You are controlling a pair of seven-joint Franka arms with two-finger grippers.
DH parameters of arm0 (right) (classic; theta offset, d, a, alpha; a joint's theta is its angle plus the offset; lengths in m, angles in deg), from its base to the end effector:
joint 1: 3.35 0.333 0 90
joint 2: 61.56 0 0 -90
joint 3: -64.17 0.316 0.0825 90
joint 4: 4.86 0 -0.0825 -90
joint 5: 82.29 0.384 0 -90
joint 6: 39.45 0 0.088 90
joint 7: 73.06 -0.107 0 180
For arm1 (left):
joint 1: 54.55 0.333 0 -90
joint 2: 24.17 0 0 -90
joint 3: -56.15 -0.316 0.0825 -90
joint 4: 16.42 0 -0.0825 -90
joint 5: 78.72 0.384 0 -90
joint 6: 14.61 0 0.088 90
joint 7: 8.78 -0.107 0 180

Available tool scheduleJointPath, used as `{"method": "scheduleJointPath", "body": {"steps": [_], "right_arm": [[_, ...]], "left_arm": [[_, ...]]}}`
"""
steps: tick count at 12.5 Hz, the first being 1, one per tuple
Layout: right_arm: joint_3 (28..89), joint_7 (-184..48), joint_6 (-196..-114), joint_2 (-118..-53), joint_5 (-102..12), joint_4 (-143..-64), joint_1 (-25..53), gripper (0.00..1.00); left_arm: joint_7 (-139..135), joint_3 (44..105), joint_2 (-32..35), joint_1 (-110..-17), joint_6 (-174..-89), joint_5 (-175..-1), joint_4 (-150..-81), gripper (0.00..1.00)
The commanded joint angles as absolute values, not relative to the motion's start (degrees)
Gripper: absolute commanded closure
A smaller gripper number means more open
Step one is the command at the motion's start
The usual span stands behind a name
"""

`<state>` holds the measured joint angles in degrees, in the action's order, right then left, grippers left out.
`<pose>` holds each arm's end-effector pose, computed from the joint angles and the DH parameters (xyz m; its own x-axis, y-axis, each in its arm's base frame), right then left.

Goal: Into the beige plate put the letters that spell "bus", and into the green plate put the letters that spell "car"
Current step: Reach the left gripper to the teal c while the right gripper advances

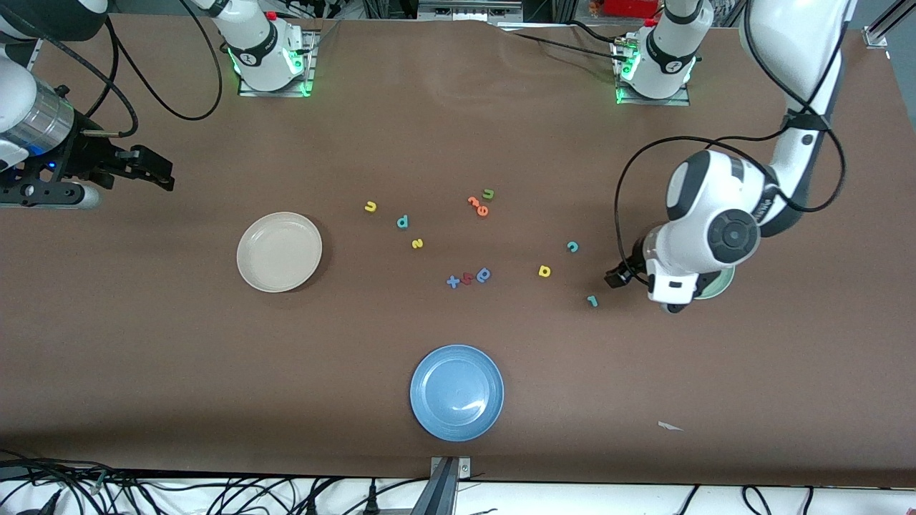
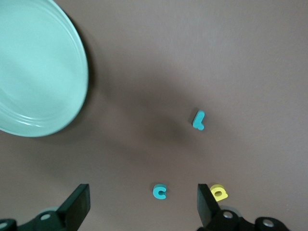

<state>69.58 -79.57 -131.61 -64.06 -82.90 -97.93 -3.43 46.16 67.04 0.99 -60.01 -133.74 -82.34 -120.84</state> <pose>0.5656 0.0506 0.5780 0.9981 -0.0202 -0.0582 -0.0195 -0.9997 0.0132 0.6010 -0.1721 0.2865 0.7307 0.6505 -0.2073 0.6519 -0.7550 -0.0710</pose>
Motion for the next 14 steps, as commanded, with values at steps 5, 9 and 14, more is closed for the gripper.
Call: {"method": "scheduleJointPath", "body": {"steps": [5, 9, 14], "right_arm": [[71.7, -79.0, -129.3, -63.5, -83.4, -97.7, -3.1, 0.00], [73.0, -79.2, -126.6, -63.8, -83.4, -97.7, -2.4, 0.00], [73.0, -79.7, -126.4, -71.6, -83.5, -97.7, 5.9, 0.00]], "left_arm": [[47.9, 70.5, -3.3, -60.7, -149.8, -82.9, -138.8, 0.01], [48.3, 70.7, -0.7, -62.9, -154.4, -82.9, -140.2, 0.02], [47.9, 70.7, 1.9, -63.6, -157.0, -80.2, -139.5, 0.08]]}}
